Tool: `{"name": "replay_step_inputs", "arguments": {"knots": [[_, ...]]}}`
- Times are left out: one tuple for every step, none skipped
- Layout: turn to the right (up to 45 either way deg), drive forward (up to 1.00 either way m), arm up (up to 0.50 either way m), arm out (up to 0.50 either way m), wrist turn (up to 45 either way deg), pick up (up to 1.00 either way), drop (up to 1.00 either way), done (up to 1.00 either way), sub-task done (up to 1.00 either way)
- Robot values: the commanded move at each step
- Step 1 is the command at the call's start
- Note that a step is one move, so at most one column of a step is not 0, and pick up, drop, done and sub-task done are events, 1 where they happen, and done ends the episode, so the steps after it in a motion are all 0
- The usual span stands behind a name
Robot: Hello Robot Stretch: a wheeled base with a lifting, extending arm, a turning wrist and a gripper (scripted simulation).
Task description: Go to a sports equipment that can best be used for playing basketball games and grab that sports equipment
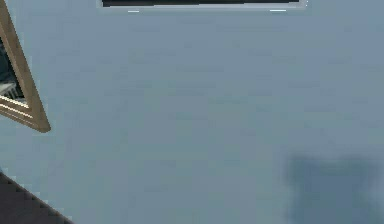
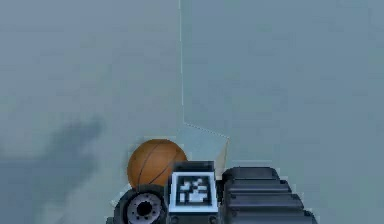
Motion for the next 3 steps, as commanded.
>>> {"name": "replay_step_inputs", "arguments": {"knots": [[0.0, 0.00, 0.00, 0.16, 0.0, 0.00, 0.00, 0.00, 0.00], [0.0, 0.00, 0.00, 0.00, 45.0, 0.00, 0.00, 0.00, 0.00], [0.0, 0.00, 0.00, 0.00, 45.0, 0.00, 0.00, 0.00, 0.00]]}}
